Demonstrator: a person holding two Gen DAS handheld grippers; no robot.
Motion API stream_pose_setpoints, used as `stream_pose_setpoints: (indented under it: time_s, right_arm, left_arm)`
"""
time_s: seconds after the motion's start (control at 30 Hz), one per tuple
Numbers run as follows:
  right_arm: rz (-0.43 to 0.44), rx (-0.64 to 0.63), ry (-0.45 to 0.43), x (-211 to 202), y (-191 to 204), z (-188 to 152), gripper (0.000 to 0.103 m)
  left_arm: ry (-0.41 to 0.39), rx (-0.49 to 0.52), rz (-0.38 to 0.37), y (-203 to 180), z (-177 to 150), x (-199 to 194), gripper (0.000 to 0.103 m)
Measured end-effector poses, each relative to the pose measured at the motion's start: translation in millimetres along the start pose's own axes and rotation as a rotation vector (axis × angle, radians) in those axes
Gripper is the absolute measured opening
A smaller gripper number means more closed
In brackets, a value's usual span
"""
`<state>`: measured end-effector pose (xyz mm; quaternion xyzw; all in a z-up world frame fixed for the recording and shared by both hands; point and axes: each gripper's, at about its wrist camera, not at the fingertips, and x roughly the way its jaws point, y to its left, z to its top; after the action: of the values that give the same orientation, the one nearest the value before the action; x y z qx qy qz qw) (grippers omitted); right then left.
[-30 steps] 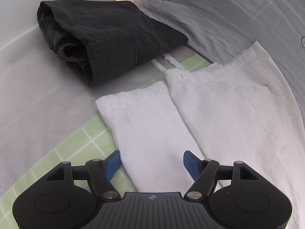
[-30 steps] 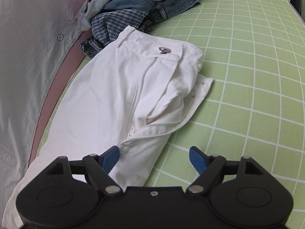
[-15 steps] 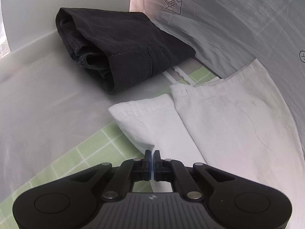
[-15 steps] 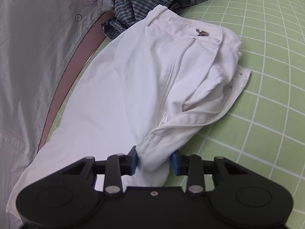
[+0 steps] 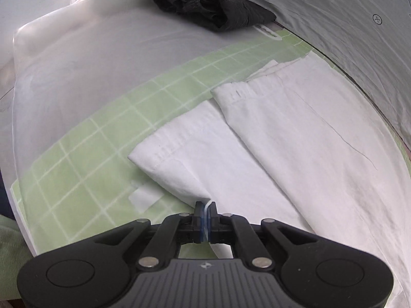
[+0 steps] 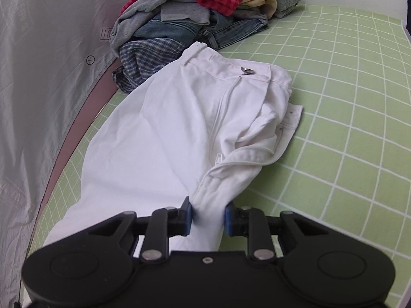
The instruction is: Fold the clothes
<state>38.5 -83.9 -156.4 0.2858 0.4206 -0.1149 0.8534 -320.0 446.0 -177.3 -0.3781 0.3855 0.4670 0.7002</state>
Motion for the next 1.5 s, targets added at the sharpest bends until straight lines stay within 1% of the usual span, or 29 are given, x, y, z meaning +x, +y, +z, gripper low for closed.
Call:
stream_pose_setpoints:
  time_s: [0.03,0.07,0.17,0.23,0.3,0.33,0.4,0.43,0.5,0.57,0.63,0.7,0.77,0.8,0.93,1.0,1.03,1.1,1.17,1.23,1.37,1.43,1.5]
  right_arm:
    - [-0.006,-0.013,0.004,-1,-7,0,0.027]
    - [-0.011,-0.027,0.008,-2,-13,0,0.030]
    - [-0.041,-0.121,-0.009,-11,-8,-2,0.044]
    - [-0.067,-0.209,-0.041,-22,3,-6,0.044]
    - [-0.089,-0.284,-0.075,-34,15,-10,0.049]
    - [-0.086,-0.308,-0.086,-39,21,-14,0.051]
    - [-0.053,-0.363,-0.101,-51,36,-25,0.057]
    - [-0.039,-0.397,-0.106,-56,44,-32,0.057]
    - [-0.014,-0.483,-0.117,-63,61,-51,0.058]
    - [0.009,-0.568,-0.124,-69,76,-71,0.058]
    - [0.003,-0.595,-0.107,-68,75,-83,0.057]
    - [-0.004,-0.623,-0.091,-67,74,-94,0.048]
    - [-0.010,-0.650,-0.074,-66,73,-106,0.044]
    - [-0.013,-0.664,-0.066,-65,73,-111,0.043]
    - [-0.026,-0.719,-0.032,-63,71,-134,0.036]
    - [-0.033,-0.746,-0.016,-62,70,-145,0.030]
    - [-0.036,-0.760,-0.007,-62,69,-151,0.029]
    - [-0.043,-0.785,0.007,-61,69,-161,0.029]
    - [-0.053,-0.794,-0.002,-63,74,-162,0.029]
    - [-0.062,-0.805,-0.011,-65,80,-164,0.029]
    - [-0.044,-0.848,-0.023,-67,94,-171,0.030]
    - [-0.040,-0.854,-0.004,-62,99,-175,0.030]
    - [-0.044,-0.856,0.019,-56,103,-180,0.030]
  left_arm:
    - [-0.010,-0.004,-0.002,3,-4,-4,0.005]
    - [-0.017,-0.004,0.002,4,-3,-8,0.008]
    - [-0.047,-0.010,0.006,8,1,-19,0.012]
    - [-0.078,-0.019,0.009,9,7,-27,0.012]
    - [-0.111,-0.019,0.013,8,14,-32,0.012]
    - [-0.121,-0.015,0.003,7,17,-34,0.011]
    - [-0.139,-0.008,-0.011,4,24,-36,0.012]
    - [-0.145,-0.002,-0.014,1,27,-36,0.012]
    - [-0.155,0.010,-0.027,-4,31,-35,0.012]
    - [-0.146,0.022,-0.059,-9,34,-31,0.012]
    - [-0.133,0.043,-0.078,-14,34,-25,0.012]
    - [-0.110,0.069,-0.089,-19,29,-17,0.012]
    - [-0.085,0.087,-0.097,-21,25,-9,0.012]
    - [-0.070,0.091,-0.095,-20,23,-5,0.012]
    - [-0.021,0.097,-0.082,-13,18,10,0.012]
    - [-0.020,0.095,-0.099,-10,19,11,0.012]
    - [-0.018,0.092,-0.106,-9,21,12,0.013]
    - [-0.016,0.076,-0.124,-8,26,13,0.019]
    - [-0.019,0.051,-0.141,-7,31,14,0.022]
    - [-0.016,0.034,-0.148,-7,36,17,0.023]
    - [-0.010,-0.004,-0.168,-10,46,24,0.024]
    - [-0.009,-0.017,-0.173,-13,51,28,0.024]
    - [-0.010,-0.030,-0.176,-15,56,32,0.029]
